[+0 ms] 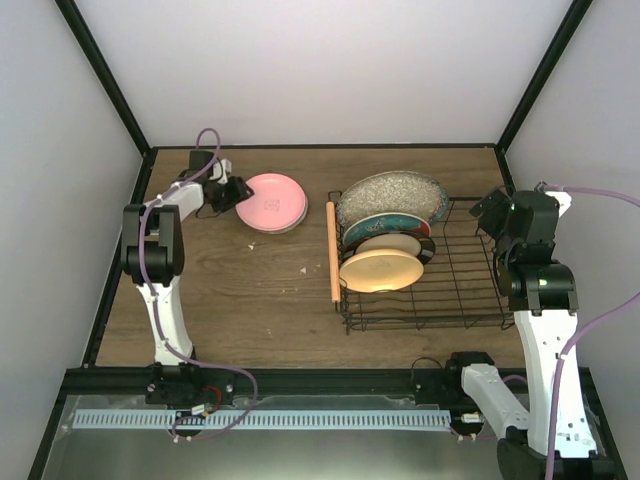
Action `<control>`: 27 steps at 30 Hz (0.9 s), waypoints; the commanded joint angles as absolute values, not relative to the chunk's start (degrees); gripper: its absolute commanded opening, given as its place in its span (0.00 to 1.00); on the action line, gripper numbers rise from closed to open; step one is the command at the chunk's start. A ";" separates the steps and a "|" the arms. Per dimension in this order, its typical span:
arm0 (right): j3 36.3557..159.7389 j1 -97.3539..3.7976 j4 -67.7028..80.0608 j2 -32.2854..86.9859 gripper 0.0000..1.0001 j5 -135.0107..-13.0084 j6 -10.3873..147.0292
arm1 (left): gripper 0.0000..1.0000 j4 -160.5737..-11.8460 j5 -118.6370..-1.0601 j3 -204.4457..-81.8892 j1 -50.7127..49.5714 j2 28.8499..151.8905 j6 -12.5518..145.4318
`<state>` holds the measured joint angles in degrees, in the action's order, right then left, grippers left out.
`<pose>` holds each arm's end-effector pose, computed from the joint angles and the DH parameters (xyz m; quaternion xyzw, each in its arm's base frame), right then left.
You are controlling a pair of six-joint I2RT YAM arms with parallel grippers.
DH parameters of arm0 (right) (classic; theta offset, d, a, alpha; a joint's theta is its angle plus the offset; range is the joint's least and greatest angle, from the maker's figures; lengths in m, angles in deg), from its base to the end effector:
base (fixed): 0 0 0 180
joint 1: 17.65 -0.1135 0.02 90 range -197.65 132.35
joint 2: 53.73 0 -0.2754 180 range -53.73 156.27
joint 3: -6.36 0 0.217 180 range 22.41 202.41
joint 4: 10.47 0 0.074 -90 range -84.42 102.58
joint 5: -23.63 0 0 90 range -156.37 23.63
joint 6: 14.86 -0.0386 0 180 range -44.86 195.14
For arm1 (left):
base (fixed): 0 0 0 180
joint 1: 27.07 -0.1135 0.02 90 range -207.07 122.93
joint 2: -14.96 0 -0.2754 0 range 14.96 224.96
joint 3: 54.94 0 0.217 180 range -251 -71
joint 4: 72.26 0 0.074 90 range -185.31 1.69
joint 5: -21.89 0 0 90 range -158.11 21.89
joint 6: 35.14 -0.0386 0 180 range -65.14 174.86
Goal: Unload the plates from the dish rack
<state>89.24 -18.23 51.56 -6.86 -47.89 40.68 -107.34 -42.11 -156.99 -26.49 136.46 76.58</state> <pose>0.1068 -0.0112 0.3935 0.3253 0.7760 0.0275 0.5396 0.4314 -0.0213 0.1875 -0.1029 0.9249 -0.2676 0.2498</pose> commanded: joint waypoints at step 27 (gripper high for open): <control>87.01 -18.71 46.78 -6.50 1.00 -49.55 40.27 | 0.77 -134.70 -35.95 -186.62 4.04 118.71 27.40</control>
